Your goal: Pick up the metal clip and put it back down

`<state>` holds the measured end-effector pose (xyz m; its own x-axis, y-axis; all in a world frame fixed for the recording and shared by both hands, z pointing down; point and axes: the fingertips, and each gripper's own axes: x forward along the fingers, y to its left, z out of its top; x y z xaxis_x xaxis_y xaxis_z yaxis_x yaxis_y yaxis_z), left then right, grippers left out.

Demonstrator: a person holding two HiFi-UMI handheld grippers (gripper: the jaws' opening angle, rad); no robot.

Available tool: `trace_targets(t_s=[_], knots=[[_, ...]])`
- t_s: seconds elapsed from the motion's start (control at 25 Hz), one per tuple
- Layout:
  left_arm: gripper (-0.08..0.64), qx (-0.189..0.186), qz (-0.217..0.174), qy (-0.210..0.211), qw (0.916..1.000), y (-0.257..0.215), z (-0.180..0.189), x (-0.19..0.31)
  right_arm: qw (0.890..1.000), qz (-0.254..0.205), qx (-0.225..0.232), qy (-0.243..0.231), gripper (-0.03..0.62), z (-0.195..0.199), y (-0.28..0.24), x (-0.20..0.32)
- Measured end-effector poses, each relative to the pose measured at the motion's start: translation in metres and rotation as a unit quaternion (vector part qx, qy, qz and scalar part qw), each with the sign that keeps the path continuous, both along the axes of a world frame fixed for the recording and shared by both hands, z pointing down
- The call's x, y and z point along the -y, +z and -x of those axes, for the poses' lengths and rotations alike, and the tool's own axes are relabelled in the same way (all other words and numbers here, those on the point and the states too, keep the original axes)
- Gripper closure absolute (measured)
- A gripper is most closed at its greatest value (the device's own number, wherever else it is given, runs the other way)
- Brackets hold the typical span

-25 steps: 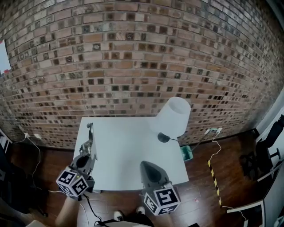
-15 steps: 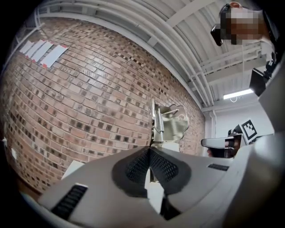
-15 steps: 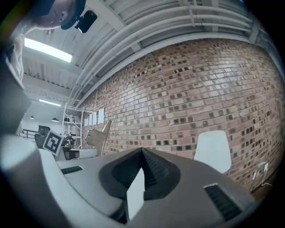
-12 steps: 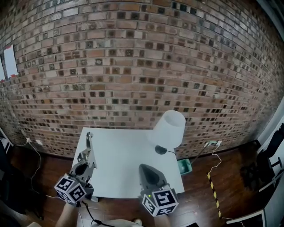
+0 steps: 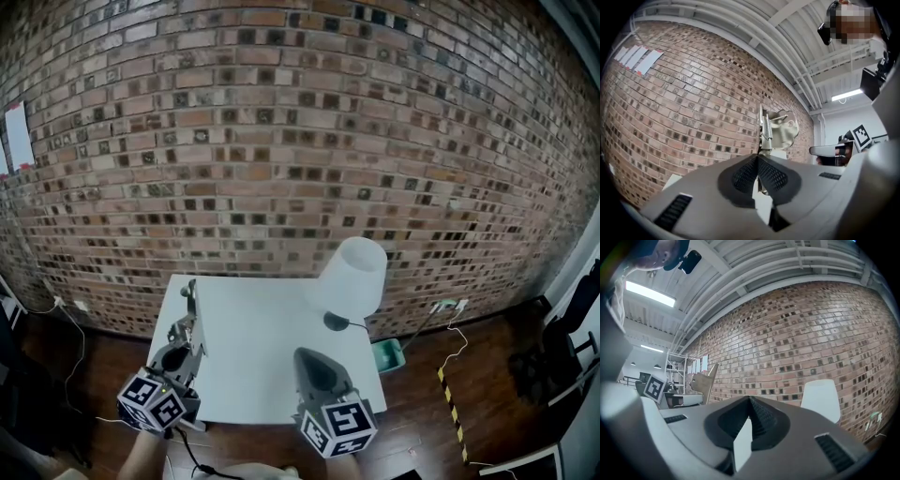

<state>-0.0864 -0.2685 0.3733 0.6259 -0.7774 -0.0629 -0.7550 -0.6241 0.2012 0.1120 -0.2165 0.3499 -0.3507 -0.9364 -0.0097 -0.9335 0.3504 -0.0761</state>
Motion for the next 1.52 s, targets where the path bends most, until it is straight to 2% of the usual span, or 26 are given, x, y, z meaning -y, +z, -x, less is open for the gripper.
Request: trace_targets(t_s=[0.28, 0.48, 0.56, 0.64, 0.8, 1.0, 1.16, 1.24, 1.32, 1.44, 1.52], knots=[[0.543, -0.006, 0.013, 0.005, 0.9999, 0.006, 0.0, 0.006, 1.0, 0.006, -0.003, 0.004, 0.603, 0.002, 0.003, 0.004], [0.544, 0.011, 0.016, 0.014, 0.9997, 0.011, 0.001, 0.007, 1.0, 0.012, -0.004, 0.012, 0.603, 0.007, 0.005, 0.002], [0.545, 0.034, 0.017, 0.015, 0.9992, 0.02, 0.003, 0.009, 1.0, 0.016, -0.003, 0.022, 0.603, 0.008, 0.007, 0.0], [0.545, 0.073, 0.02, 0.014, 0.9971, 0.035, 0.005, 0.011, 0.999, 0.024, -0.004, 0.031, 0.603, 0.01, 0.012, -0.002], [0.543, 0.169, 0.029, 0.023, 0.9849, 0.072, 0.002, 0.015, 0.998, 0.03, -0.007, 0.055, 0.603, 0.009, 0.016, -0.01], [0.543, 0.282, 0.012, 0.051, 0.9579, 0.102, -0.015, 0.032, 0.997, 0.031, -0.016, 0.067, 0.603, 0.003, 0.019, -0.001], [0.543, 0.343, 0.022, 0.072, 0.9365, 0.137, -0.03, 0.058, 0.997, 0.029, -0.02, 0.071, 0.603, -0.01, 0.025, 0.017], [0.543, 0.379, 0.023, 0.073, 0.9223, 0.157, -0.038, 0.073, 0.997, 0.026, -0.022, 0.067, 0.603, -0.019, 0.031, 0.031], [0.543, 0.427, 0.012, 0.073, 0.9011, 0.182, -0.05, 0.09, 0.997, 0.032, -0.015, 0.062, 0.603, -0.032, 0.041, 0.049], [0.543, 0.505, -0.016, 0.086, 0.8584, 0.219, -0.069, 0.11, 0.997, 0.052, 0.011, 0.055, 0.603, -0.048, 0.061, 0.074], [0.541, 0.547, -0.016, 0.103, 0.8305, 0.248, -0.075, 0.117, 0.996, 0.068, 0.025, 0.048, 0.603, -0.054, 0.075, 0.086]])
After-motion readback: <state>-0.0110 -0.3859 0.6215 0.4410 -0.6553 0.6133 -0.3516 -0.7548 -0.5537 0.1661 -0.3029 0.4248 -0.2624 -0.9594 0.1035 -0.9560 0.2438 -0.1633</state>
